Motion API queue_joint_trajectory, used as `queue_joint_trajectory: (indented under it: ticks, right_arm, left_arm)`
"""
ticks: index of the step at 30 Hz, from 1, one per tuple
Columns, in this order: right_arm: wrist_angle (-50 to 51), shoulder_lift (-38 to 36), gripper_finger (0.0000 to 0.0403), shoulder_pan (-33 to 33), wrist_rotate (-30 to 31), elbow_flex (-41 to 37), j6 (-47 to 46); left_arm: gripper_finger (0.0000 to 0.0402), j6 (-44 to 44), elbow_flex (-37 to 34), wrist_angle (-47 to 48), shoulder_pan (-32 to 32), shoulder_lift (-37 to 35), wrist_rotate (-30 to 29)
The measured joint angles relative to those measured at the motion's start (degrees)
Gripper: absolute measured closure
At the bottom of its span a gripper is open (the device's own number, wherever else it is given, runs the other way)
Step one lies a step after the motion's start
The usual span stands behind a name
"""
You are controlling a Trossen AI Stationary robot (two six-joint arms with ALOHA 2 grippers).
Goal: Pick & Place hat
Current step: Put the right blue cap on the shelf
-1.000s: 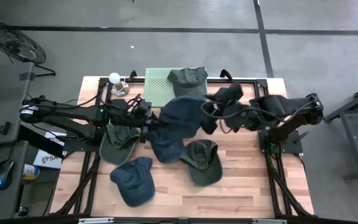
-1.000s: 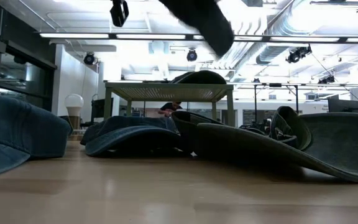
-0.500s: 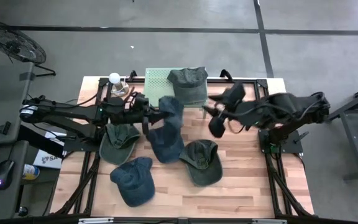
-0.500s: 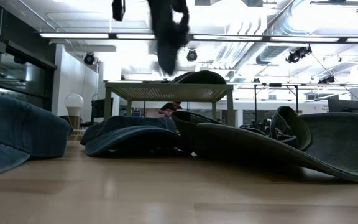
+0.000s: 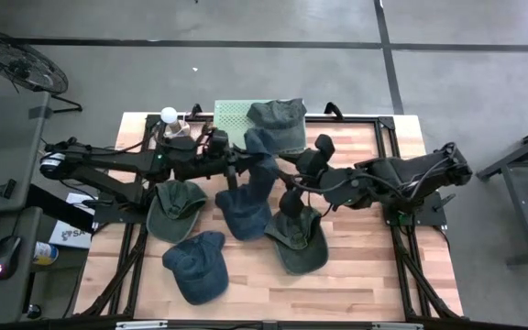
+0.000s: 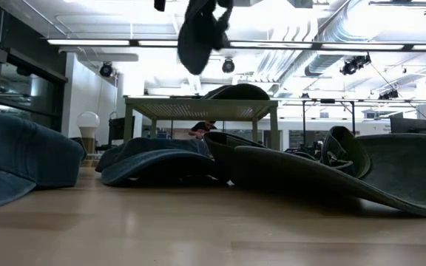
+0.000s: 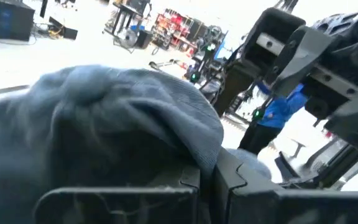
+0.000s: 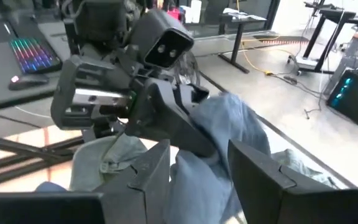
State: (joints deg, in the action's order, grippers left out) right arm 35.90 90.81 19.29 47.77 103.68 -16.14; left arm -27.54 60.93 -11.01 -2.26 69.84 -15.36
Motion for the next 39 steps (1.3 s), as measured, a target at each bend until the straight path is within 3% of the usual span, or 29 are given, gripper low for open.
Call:
queue_joint_trajectory:
  ticks: [5, 10, 16, 33, 39]
  right_arm:
    - [1.45, 0.03, 0.0230, 0.00, 1.56, 0.00, 0.38]
    - [1.75, 0.02, 0.0184, 0.00, -1.96, 0.00, 1.17]
    - [2.69, 0.02, 0.0144, -0.13, -0.18, 0.00, 0.30]
    - [7.96, 2.23, 0.0148, -1.00, 4.56, 0.02, -1.82]
    - [8.49, 2.82, 0.0148, -1.88, 3.43, 0.07, -1.80]
  left_arm:
    - [0.0402, 2.46, 3.44, 2.36, 0.02, 2.07, -0.70]
    - [0.0401, 6.08, 6.15, 2.31, 0.04, 3.33, -0.92]
    - [0.0401, 7.97, 7.42, 3.45, 0.04, 3.46, -3.55]
    - [0.0401, 6.31, 7.42, 3.45, 2.01, 3.50, -0.82]
    - [0.0401, 6.29, 7.42, 3.45, 1.88, 3.50, -0.46]
